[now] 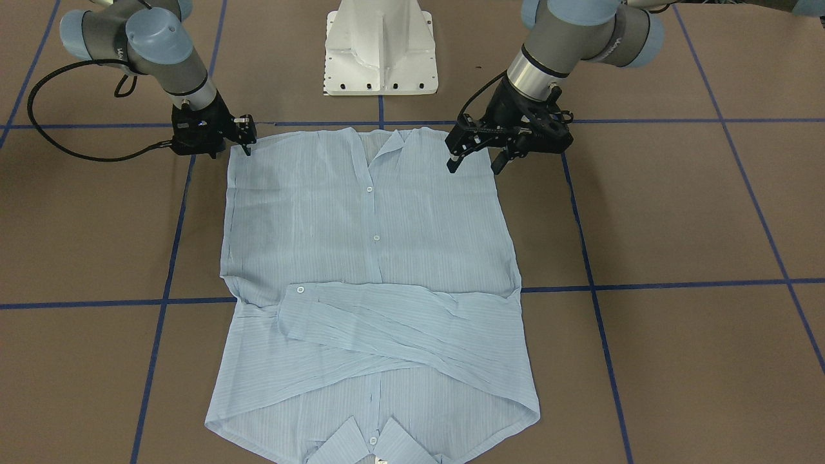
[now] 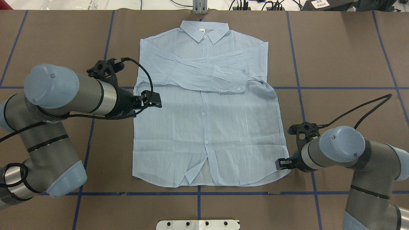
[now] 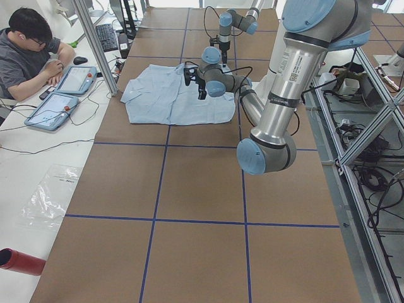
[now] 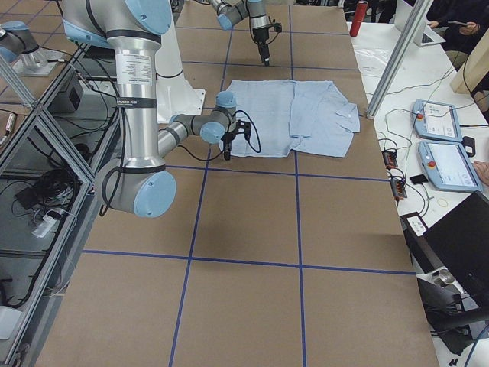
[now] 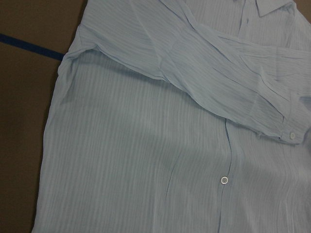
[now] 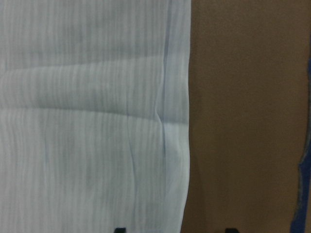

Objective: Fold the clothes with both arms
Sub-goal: 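Move both grippers down to the shirt's side edges near the hem, then grasp the shirt's side edges near the hem with both grippers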

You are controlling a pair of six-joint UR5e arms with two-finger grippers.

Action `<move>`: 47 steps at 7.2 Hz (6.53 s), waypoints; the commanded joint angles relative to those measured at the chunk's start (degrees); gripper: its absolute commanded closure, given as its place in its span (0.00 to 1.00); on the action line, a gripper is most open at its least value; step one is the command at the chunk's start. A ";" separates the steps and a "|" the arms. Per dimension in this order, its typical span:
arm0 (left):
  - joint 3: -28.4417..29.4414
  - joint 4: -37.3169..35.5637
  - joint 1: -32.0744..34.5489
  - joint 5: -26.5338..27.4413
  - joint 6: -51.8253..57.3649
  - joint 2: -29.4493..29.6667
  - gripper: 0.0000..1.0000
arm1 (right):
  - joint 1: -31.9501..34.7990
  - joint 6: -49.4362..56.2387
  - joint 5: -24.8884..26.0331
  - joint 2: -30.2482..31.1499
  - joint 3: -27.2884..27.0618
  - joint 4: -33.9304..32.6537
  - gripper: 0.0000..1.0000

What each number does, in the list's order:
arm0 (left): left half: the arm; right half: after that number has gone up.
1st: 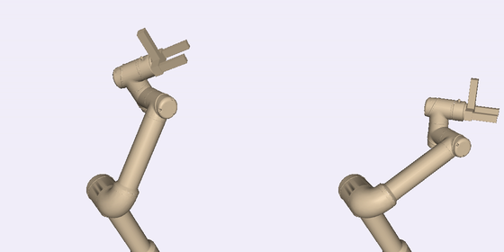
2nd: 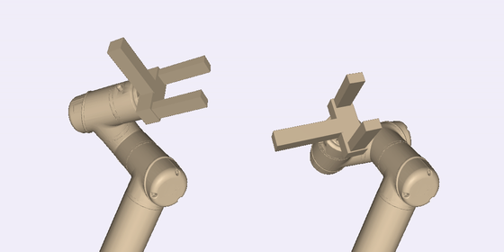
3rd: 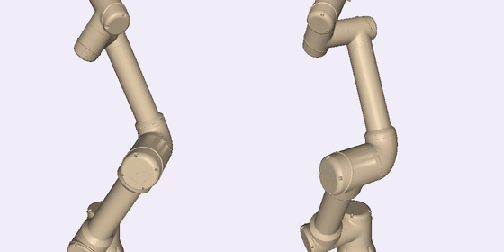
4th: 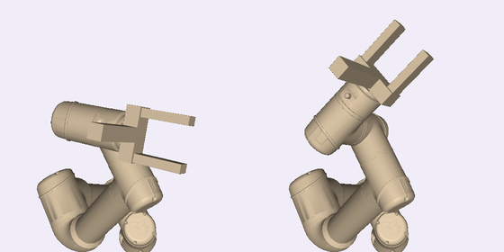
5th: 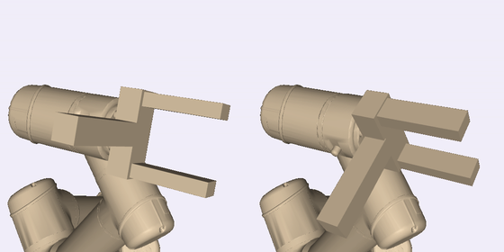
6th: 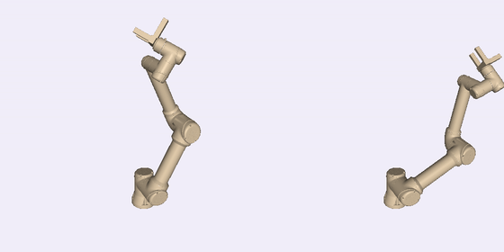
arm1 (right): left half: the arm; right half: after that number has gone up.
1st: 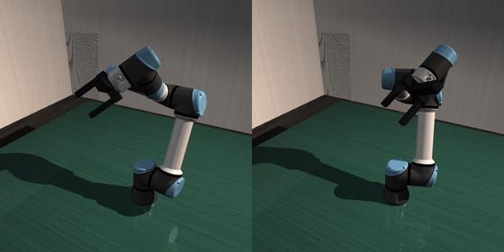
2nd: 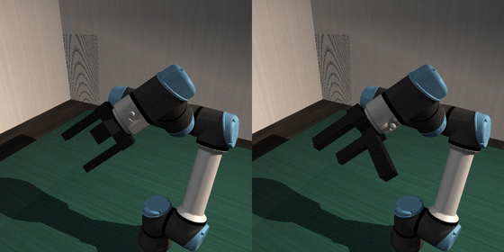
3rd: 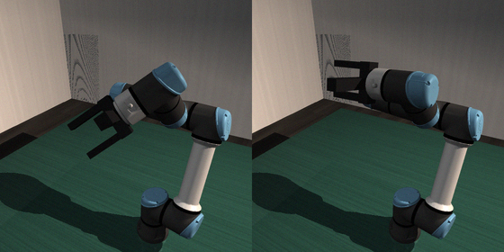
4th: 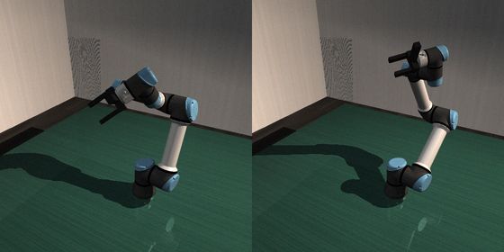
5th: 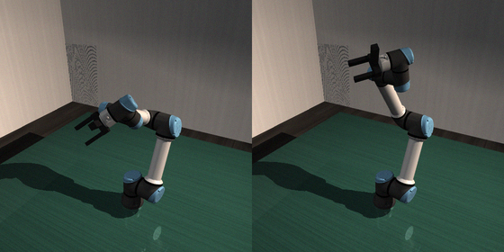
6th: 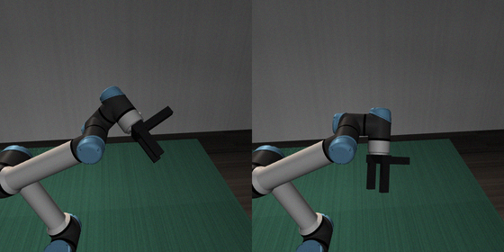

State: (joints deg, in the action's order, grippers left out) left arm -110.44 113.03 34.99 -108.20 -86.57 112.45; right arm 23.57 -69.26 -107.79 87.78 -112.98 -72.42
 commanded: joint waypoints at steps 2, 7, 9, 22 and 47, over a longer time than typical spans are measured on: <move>0.05 0.00 0.00 0.00 0.00 0.05 0.01 | -0.37 0.09 -0.31 -0.06 0.31 0.00 0.42; 0.23 0.00 -0.35 0.09 0.00 -0.04 0.01 | -0.20 0.26 -1.37 -0.33 0.48 -0.09 0.71; 0.58 0.00 -1.23 0.18 0.00 0.22 0.01 | 0.07 0.61 -1.37 -0.15 0.57 -0.18 0.70; 0.84 -0.09 -15.11 5.98 -0.61 -8.91 0.04 | 1.82 -0.70 -1.02 -0.50 -3.30 0.44 1.00; -5.05 -12.48 -13.28 5.54 2.89 -8.04 1.00 | 8.85 -0.44 -5.59 -2.78 -3.03 0.35 1.00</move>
State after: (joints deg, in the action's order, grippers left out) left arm -115.12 100.98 21.29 -102.63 -84.62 104.36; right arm 31.79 -69.70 -113.00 85.41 -116.09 -72.06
